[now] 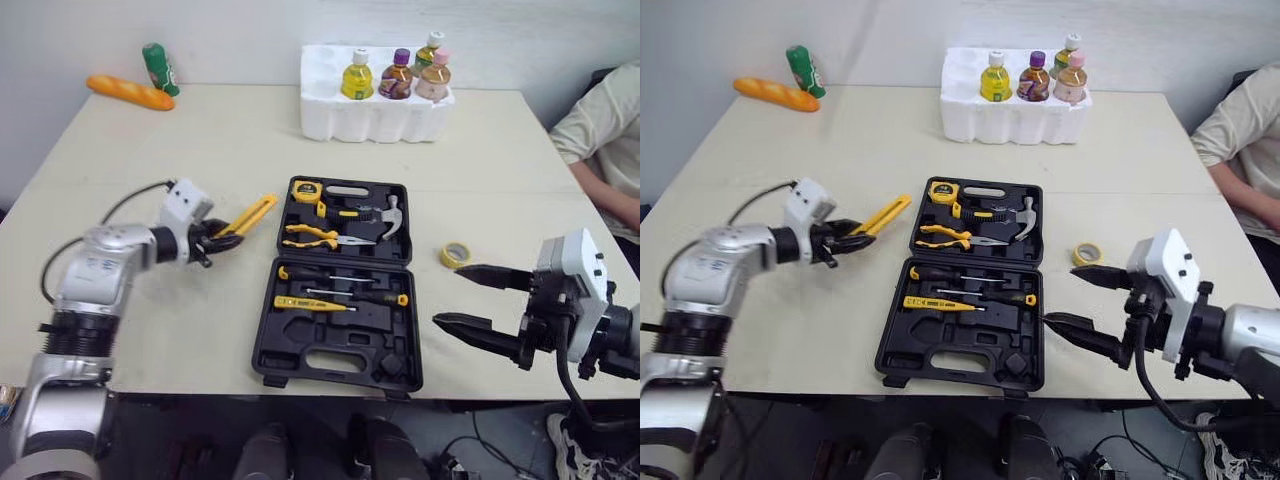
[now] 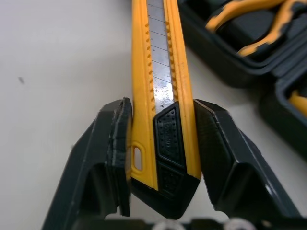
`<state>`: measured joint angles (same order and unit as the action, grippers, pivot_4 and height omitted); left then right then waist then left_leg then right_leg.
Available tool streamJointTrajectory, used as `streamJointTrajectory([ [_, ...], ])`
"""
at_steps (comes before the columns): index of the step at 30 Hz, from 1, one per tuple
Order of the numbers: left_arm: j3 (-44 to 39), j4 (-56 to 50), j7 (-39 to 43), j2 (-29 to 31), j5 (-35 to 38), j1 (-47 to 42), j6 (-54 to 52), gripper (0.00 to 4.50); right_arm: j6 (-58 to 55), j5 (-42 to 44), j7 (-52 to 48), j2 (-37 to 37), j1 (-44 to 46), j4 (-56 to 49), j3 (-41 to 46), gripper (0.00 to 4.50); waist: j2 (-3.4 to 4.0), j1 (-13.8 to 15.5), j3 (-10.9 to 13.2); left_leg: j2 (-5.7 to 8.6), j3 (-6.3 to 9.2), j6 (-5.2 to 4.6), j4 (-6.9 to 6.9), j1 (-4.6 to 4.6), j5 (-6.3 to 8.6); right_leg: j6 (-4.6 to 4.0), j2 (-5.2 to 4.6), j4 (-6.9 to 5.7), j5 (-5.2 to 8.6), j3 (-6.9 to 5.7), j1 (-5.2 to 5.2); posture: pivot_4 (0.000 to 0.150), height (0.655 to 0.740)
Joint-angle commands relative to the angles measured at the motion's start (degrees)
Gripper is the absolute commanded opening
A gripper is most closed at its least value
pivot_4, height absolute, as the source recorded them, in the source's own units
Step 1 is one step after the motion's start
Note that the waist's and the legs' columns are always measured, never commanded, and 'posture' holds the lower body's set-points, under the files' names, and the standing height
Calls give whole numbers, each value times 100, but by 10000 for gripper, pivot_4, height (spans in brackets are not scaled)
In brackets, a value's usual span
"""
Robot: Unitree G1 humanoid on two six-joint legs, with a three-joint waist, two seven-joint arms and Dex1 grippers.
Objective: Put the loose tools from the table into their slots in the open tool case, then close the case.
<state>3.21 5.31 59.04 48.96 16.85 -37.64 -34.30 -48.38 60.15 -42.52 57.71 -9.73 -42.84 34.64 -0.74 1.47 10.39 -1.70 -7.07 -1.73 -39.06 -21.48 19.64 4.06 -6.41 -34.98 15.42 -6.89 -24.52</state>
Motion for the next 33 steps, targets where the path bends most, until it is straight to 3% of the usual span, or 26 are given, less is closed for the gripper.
streamJointTrajectory([
  [1, 755, -820, 1348, 140, 156, -191, 221, 14823, 155, -27, -431, -75, -483, -432, 581, 45000, 5, 2, -2, 4, -7, -4, -1, 2, 2, 2, -2, 2, 0, 3, 1, 1500, 7367],
  [6, 1737, -1142, 1775, -296, -121, -694, -45, 14823, 177, -172, -898, -187, -1487, -865, 1113, 45000, -6, 114, 3, 6, 2, -13, -7, 6, 2, 15, 7, 26, -7, 9, 12, 1500, 7367],
  [13, 2695, -1064, 1701, -830, -760, -797, -76, 14823, 349, -326, -596, -561, -1896, -1113, 1358, 45000, -6, 35, 3, 3, 3, -11, -8, 14, -3, 9, 12, 6, -4, 26, 9, 1500, 7367],
  [22, 2871, -1038, 1594, -1093, -926, -582, -248, 14823, 381, -387, -513, -704, -2354, -1230, 1418, 45000, -7, 10, 2, 6, 5, -20, -8, 17, -6, 9, 2, 2, -3, 27, 12, 1500, 7367],
  [24, 2897, -1050, 1719, -974, -963, -581, -193, 24895, 405, -425, -507, -691, -2375, -1193, 1392, 45000, -7, 10, 2, 6, 6, -20, -8, 18, -6, 9, 1, 3, -3, 28, 12, 1500, 7367],
  [29, 2632, -1118, 2141, -621, -815, -777, -21, 44728, 453, -540, -502, -627, -2296, -1062, 1224, 45000, -5, -10, 1, 1, 3, -15, -7, 24, -8, 3, 5, -1, 0, 27, 11, 1500, 7367],
  [33, 2258, -1028, 2382, -670, -552, -897, 420, 44728, 470, -663, -504, -570, -2135, -922, 1006, 45000, -6, 1, 1, 4, 7, -15, -9, 22, -9, 2, 5, -4, 0, 27, 11, 1500, 7367],
])
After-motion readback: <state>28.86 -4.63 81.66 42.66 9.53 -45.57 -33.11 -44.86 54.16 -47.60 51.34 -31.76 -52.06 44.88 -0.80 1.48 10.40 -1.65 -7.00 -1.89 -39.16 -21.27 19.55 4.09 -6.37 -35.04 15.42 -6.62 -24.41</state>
